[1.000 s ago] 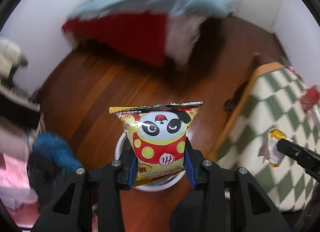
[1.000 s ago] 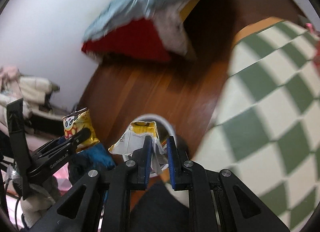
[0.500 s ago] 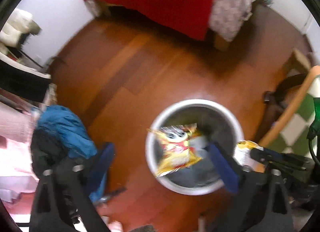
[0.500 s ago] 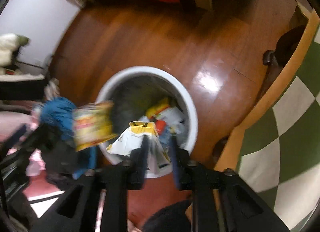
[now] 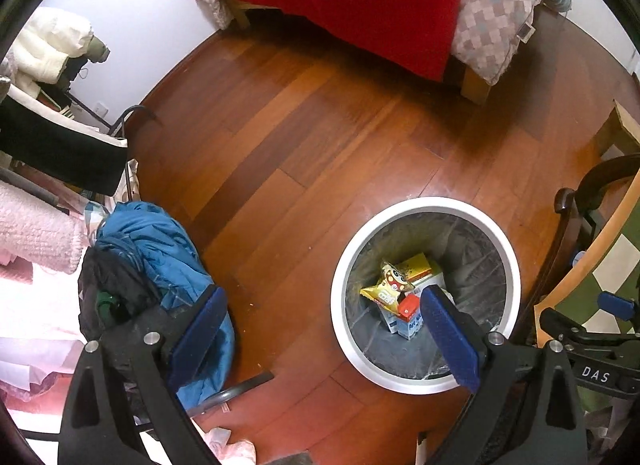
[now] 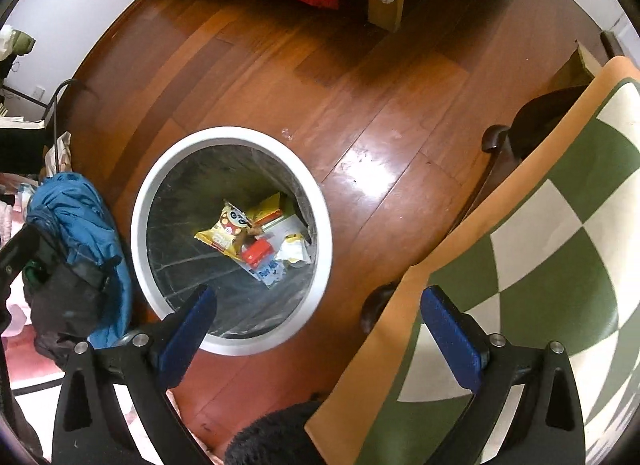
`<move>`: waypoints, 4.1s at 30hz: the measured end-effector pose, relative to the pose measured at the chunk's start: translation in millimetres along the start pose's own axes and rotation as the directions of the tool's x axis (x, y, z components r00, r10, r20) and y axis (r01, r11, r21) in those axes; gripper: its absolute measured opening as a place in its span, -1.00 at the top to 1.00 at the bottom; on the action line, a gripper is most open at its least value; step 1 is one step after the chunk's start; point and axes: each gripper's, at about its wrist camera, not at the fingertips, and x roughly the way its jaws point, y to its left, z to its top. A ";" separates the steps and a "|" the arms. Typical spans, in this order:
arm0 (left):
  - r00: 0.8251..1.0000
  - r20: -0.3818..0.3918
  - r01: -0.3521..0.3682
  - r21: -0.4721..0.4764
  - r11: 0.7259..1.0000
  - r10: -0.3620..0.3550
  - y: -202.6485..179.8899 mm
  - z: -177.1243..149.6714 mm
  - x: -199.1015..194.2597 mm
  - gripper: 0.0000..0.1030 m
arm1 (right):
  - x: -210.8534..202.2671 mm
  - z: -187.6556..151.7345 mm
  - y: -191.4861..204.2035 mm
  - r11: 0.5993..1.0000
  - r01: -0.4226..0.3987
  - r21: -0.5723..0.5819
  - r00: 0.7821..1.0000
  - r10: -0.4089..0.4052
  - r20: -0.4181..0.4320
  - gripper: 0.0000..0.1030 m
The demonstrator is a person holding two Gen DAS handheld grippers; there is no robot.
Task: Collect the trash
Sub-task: 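Swing both open tools back from the bin toward the table, then grasp the pink-and-white toothpaste box with the right tool while the left tool grasps the red cola can, then carry the toothpaste box and cola can to the trash bin and release both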
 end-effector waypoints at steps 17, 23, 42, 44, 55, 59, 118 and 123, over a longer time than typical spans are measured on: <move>0.983 0.159 -0.088 -0.026 0.996 0.091 12.9 -16.1 -83.0 -0.92 | -119.5 -28.8 -16.7 0.999 0.039 -0.016 0.971 -0.034 0.235 -1.00; 0.973 0.226 -0.029 -0.030 0.999 0.036 7.0 -23.3 -128.6 -0.92 | -177.5 -52.7 -48.7 0.996 -0.072 0.057 0.952 0.052 0.302 -1.00; 0.908 0.097 0.349 0.367 0.862 -0.409 -335.4 -47.2 -186.8 -1.00 | -294.1 -154.7 -432.9 0.873 0.007 0.488 0.937 -0.176 0.300 -1.00; 0.910 0.063 0.351 0.411 0.841 -0.410 -386.9 -59.5 -184.4 -1.00 | -279.4 -156.4 -477.6 0.867 0.060 0.494 0.946 -0.208 0.249 -1.00; 0.944 0.052 0.232 0.601 0.765 -0.327 -494.3 -93.3 -166.0 -1.00 | -198.1 -117.5 -576.4 0.920 0.128 0.371 0.969 -0.196 0.152 -1.00; 0.951 0.047 0.218 0.595 0.773 -0.304 -492.9 -85.5 -154.6 -1.00 | -171.9 -102.9 -583.8 0.927 0.147 0.346 0.974 -0.197 0.113 -0.99; 0.799 0.273 0.277 0.625 0.730 -0.536 -484.2 -27.8 -286.5 -0.21 | -274.8 -211.2 -527.6 0.784 -0.064 0.617 0.886 -0.240 0.398 -0.01; 0.777 0.324 0.283 0.586 0.760 -0.539 -412.4 -17.4 -307.6 -0.21 | -311.7 -197.4 -461.6 0.836 -0.124 0.534 0.855 -0.183 0.485 -0.01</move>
